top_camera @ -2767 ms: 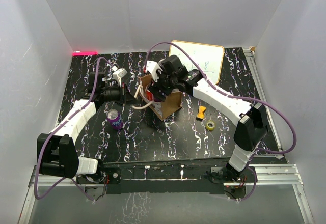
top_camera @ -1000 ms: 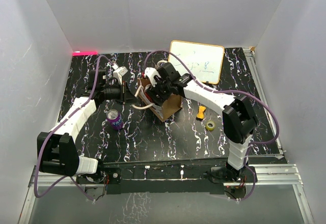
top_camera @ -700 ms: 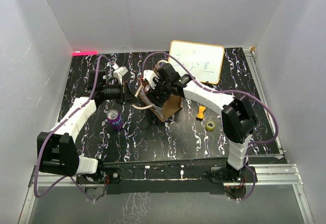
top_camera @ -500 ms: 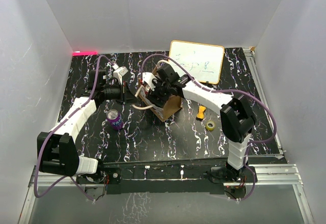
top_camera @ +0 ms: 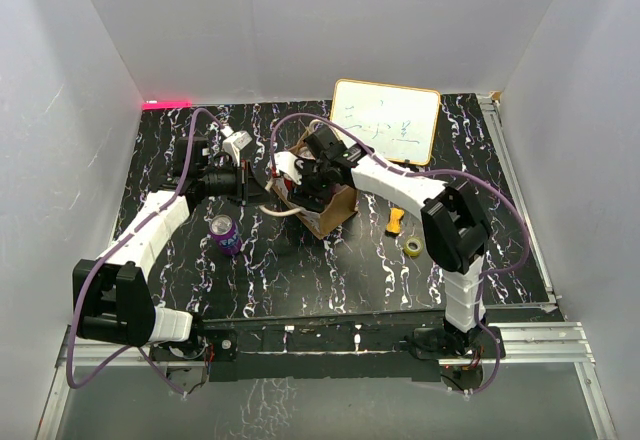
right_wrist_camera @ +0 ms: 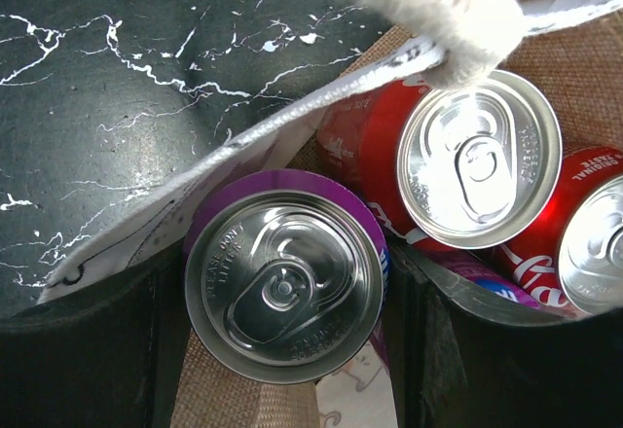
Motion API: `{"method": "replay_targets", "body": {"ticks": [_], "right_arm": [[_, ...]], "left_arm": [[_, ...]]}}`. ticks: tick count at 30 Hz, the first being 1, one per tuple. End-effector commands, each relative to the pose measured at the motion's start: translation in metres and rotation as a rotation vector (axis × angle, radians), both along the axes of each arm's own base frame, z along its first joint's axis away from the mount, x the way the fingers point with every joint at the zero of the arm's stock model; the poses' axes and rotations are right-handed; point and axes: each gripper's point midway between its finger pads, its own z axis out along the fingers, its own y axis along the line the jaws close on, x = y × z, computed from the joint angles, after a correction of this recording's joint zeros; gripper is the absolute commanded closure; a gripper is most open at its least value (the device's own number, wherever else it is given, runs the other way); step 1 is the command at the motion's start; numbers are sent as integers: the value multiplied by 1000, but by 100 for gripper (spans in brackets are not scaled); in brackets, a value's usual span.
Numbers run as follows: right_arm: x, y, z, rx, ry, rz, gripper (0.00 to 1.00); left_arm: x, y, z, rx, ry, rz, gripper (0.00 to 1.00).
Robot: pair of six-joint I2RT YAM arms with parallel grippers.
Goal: Place the beverage into the canvas bag
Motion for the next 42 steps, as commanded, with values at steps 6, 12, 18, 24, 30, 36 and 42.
{"method": "replay_targets", "body": {"ticks": [6, 12, 18, 24, 30, 36, 42], "right_arm": [[16, 11, 7, 41, -55, 60, 50], [15, 10, 7, 43, -52, 58, 34], [14, 12, 10, 50, -54, 58, 25], [14, 13, 11, 61, -48, 54, 19], [12, 16, 18, 73, -58, 60, 18], [11, 22, 39, 114, -74, 47, 20], [3, 24, 60, 164, -64, 41, 19]], "left_arm": [[-6, -3, 15, -34, -41, -26, 100], [-5, -3, 13, -32, -36, -25, 100], [-5, -3, 12, -32, -30, -26, 100], [-5, -4, 13, -34, -30, -28, 100], [-5, -3, 12, -33, -31, -28, 100], [-5, -3, 12, -32, -31, -28, 100], [-5, -3, 12, -27, -37, -27, 100]]}}
